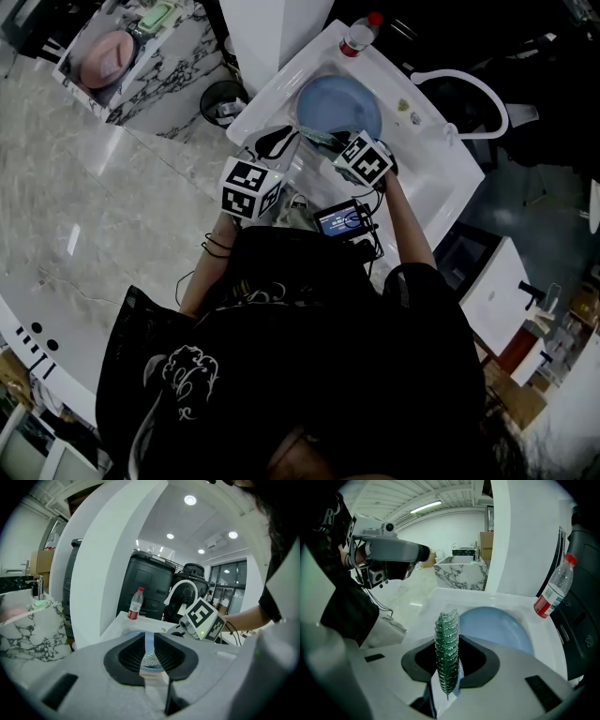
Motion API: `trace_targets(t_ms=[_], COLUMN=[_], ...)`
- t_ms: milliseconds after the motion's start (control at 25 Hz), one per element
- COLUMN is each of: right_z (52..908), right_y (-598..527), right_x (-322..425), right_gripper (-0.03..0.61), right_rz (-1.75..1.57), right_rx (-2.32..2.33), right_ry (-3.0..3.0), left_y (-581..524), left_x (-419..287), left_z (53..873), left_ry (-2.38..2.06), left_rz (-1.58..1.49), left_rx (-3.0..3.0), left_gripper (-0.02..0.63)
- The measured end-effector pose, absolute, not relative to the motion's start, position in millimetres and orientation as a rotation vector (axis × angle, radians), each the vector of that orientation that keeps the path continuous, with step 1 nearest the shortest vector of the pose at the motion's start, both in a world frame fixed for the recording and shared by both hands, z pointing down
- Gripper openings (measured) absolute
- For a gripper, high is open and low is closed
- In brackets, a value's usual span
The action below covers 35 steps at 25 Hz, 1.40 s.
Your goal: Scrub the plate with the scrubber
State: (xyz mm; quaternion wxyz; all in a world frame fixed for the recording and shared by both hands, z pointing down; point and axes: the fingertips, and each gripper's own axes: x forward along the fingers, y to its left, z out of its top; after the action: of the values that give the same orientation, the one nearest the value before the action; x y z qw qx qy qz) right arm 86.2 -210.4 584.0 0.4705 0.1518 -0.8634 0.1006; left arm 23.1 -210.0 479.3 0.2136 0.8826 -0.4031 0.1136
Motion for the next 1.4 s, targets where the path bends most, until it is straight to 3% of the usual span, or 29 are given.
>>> trace_targets(t_ms=[680, 1400], right_z=[584.5, 626.3], right_y=[-333.4, -349.1], right_x=[178.3, 153.5], right_gripper=[0.091, 0.091], right_rz=[-0.003, -0.136], right_rx=[0.659, 0.505], right_ry=[-1.799, -1.595], left_y=[-212.9, -209.0], left_x=[45.9, 12.2], left_z=[480.4, 488.5], left_ry=[-1.065, -1.167], left_rz=[0.326, 0.321], left_rx=[2.472, 2.389], left_gripper=[0.06, 0.059])
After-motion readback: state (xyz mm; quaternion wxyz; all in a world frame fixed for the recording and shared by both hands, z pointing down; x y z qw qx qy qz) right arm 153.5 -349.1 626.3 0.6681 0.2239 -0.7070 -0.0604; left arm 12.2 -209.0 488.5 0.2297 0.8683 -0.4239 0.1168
